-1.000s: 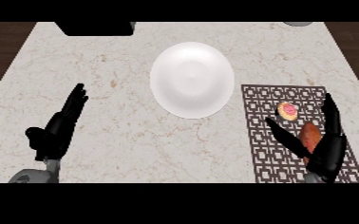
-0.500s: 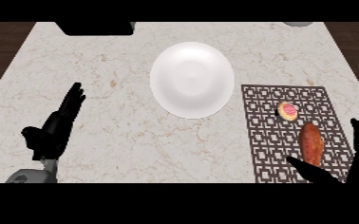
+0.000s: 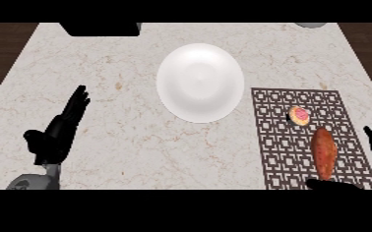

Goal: Pick the sweet potato from the placemat and place it in the plate

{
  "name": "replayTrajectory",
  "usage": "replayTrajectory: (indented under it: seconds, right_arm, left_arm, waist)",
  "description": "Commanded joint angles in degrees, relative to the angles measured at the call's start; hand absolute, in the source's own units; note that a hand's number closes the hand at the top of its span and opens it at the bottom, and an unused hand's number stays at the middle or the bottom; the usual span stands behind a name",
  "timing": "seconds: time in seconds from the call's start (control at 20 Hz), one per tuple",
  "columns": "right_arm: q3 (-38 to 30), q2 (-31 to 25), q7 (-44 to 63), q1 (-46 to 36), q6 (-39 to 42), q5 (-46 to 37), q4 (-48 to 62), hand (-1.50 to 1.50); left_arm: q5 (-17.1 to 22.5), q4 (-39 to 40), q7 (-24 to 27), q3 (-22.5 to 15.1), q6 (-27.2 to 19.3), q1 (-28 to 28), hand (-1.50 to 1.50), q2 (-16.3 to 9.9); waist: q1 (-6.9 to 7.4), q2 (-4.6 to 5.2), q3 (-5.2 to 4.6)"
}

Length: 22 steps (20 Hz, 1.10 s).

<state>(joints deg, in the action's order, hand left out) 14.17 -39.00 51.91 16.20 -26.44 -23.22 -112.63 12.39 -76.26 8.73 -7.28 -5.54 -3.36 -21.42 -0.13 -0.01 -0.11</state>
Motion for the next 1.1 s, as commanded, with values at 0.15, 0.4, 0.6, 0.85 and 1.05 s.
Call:
replayTrajectory:
  seconds: [0.15,0.4,0.6,0.85,1.05]
  right_arm:
    - [-4.0,-0.6,4.6,-0.4,9.0,2.7,1.4,-1.50]
    - [0.6,3.8,10.1,-6.3,13.0,-1.7,6.5,-1.50]
    - [-2.7,5.8,5.7,-7.1,15.8,-0.8,10.4,-1.50]
    - [-4.0,9.3,3.8,-9.4,17.6,-3.1,15.6,-1.50]
    - [-5.2,10.5,1.2,-8.8,17.1,-5.9,20.5,-1.50]
  left_arm:
    - [-0.2,-1.0,-0.8,2.4,2.3,1.7,0.00,-0.6]
    - [-1.0,-1.2,-1.1,3.2,3.3,-0.1,0.00,-0.2]
    - [-3.2,-4.0,-1.4,2.9,2.0,3.7,0.00,2.4]
    - [-5.2,0.3,0.5,3.4,3.4,1.3,0.00,5.0]
    - [-5.5,1.2,-2.9,5.8,3.9,-2.9,0.00,4.2]
  waist:
    - [-0.03,-0.04,0.10]
    - [0.30,0.04,0.10]
    - [0.23,-0.03,0.11]
    - [0.16,0.00,0.11]
    - [0.00,0.00,0.11]
